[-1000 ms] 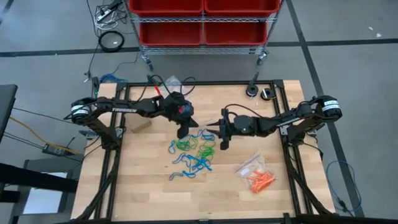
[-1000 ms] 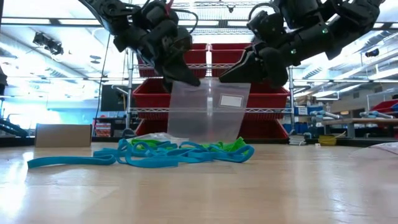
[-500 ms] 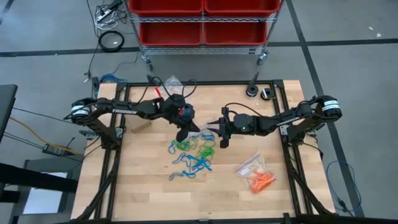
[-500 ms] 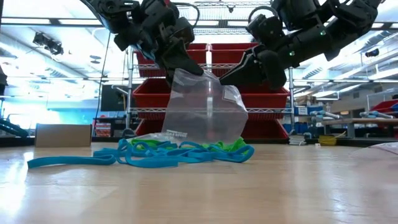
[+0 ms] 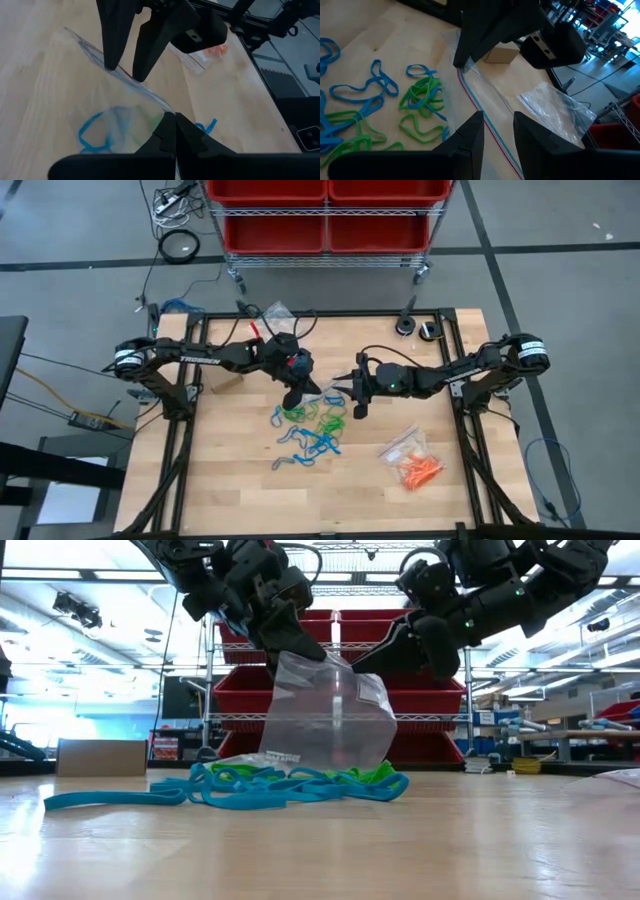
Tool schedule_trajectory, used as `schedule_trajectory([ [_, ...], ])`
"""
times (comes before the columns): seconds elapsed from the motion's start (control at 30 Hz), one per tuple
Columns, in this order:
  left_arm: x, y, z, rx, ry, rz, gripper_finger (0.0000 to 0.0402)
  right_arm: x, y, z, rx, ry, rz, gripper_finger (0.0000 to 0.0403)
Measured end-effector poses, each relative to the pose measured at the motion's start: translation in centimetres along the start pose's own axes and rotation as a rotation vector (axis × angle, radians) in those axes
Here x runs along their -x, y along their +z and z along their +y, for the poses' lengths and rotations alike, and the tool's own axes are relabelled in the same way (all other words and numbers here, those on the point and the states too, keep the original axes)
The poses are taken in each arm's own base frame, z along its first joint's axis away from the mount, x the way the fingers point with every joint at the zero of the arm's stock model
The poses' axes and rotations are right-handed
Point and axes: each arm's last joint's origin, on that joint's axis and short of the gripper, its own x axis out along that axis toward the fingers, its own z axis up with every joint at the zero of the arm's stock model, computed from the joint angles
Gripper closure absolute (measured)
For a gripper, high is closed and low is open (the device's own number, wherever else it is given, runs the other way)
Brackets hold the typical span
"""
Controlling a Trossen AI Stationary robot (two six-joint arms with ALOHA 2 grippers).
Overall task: Sort rubber bands
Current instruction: Open the right transparent zip bag
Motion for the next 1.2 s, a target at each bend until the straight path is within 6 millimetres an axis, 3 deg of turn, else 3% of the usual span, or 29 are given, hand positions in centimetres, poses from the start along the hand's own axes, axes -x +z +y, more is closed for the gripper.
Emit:
schedule_trajectory([
  [0.73,0.01,-0.08,0.00,0.000,-0.003,0.008,0.0401,0.10,0.46,0.40,0.021,0.018,-0.038,0.0316],
  [0.87,0.01,-0.06,0.00,-0.001,-0.003,0.007,0.0401,0.10,0.18,0.52,0.014,0.031,-0.009,0.0336],
  [1.03,0.01,0.03,0.00,-0.005,-0.003,-0.001,0.0401,0.10,0.10,0.55,-0.001,0.034,-0.001,0.0395],
  [1.2,0.02,0.05,0.01,-0.006,-0.003,-0.003,0.0396,0.10,0.16,0.56,-0.033,0.048,-0.011,0.0401],
])
